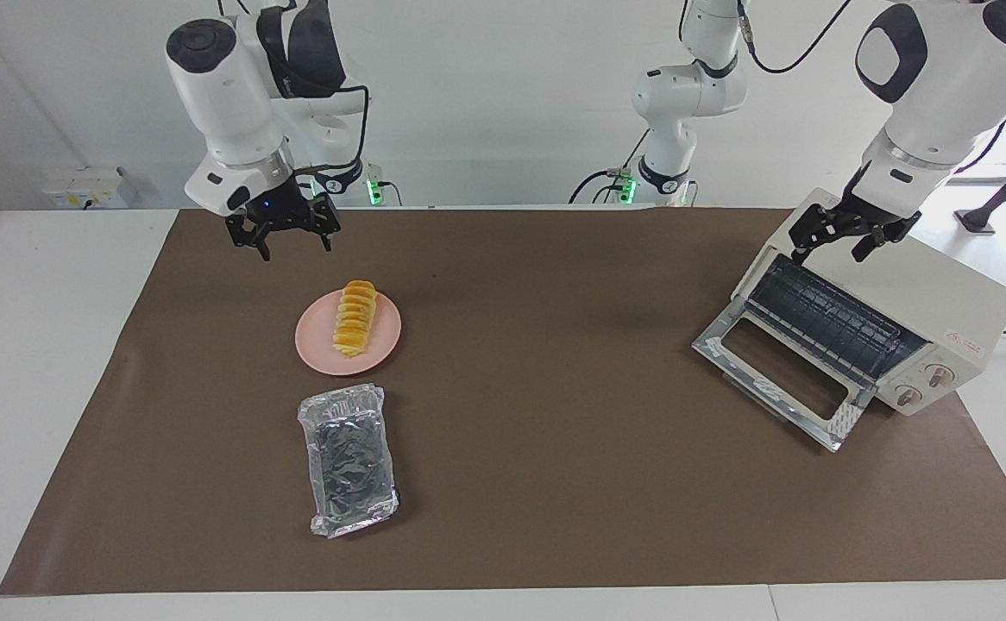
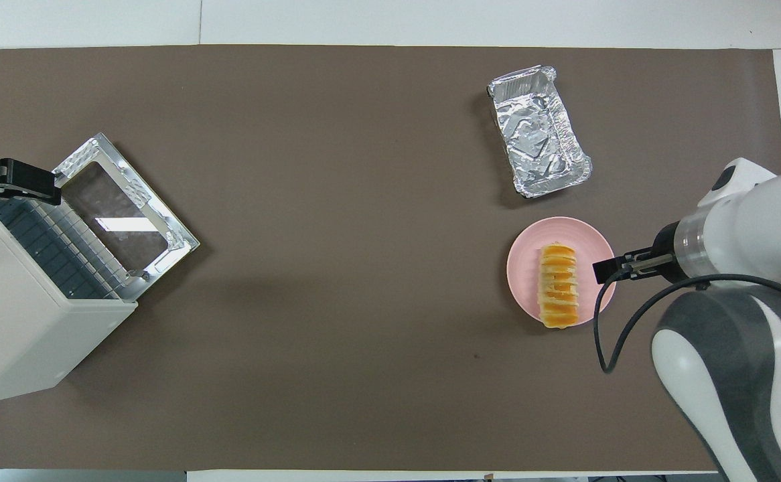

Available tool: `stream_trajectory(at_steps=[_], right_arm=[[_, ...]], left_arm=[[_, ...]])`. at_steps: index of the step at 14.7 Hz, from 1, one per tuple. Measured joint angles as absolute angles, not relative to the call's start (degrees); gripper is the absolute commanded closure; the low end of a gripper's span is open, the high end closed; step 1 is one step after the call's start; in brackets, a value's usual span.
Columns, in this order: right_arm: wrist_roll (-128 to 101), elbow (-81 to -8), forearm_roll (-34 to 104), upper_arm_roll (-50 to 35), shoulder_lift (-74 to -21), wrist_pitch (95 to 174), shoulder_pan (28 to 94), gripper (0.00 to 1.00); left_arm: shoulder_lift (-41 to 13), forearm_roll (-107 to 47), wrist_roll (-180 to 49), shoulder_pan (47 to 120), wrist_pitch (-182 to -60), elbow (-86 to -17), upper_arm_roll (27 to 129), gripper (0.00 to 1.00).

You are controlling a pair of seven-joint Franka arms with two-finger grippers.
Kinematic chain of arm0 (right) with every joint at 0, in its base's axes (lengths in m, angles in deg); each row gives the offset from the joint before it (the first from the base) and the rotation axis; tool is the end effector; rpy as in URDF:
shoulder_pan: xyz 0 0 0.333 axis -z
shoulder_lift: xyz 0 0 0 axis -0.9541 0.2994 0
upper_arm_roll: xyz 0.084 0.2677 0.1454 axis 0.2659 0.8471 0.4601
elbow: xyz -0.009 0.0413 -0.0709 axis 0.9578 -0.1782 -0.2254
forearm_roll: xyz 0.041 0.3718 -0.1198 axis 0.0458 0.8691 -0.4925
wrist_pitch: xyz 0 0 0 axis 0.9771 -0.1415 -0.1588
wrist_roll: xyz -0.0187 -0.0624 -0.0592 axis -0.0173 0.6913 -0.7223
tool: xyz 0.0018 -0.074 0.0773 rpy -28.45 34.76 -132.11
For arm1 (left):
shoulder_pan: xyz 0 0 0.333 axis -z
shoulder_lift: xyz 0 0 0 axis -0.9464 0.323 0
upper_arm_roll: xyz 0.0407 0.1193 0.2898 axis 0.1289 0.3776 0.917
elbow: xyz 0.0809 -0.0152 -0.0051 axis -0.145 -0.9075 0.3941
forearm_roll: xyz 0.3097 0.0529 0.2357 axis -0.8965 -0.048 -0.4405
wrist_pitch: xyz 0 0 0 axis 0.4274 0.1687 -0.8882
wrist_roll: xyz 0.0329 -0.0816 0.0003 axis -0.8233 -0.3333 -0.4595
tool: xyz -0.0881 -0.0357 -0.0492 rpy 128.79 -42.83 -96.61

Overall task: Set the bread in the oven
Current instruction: 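Lower the right gripper and grasp the orange bread roll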

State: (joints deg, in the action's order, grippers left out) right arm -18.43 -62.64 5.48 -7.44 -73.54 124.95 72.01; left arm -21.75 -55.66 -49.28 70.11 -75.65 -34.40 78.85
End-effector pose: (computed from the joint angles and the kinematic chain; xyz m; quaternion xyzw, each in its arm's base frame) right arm 0.4885 0.0713 0.4919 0.9959 0.0881 -0.0215 0.0048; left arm 0.5666 -0.0107 0.5957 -0.9999 0.0137 0.0089 0.0001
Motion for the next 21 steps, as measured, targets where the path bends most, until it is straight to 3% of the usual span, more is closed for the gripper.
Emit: stream_trajectory(at_steps=[5, 11, 20, 21], right_arm=[[-19.2, -72.8, 5.5, -7.4, -70.4, 139.7, 71.2, 0.0], [-22.6, -75.6, 5.5, -7.4, -63.1, 153.4, 67.8, 0.0], [-22.9, -77.1, 5.5, -7.5, -61.5, 156.6, 67.0, 0.0], [-22.9, -77.2, 5.5, -7.5, -61.3, 156.8, 67.0, 0.06]], left_arm=[[-21.7, -55.7, -49.3, 70.1, -75.7, -34.4, 78.9, 0.0], [-21.7, -55.7, -49.3, 70.1, -75.7, -34.4, 78.9, 0.0], [-21.7, -55.7, -49.3, 70.1, -75.7, -34.4, 78.9, 0.0], [-21.7, -55.7, -49.3, 70.1, -75.7, -34.4, 78.9, 0.0]])
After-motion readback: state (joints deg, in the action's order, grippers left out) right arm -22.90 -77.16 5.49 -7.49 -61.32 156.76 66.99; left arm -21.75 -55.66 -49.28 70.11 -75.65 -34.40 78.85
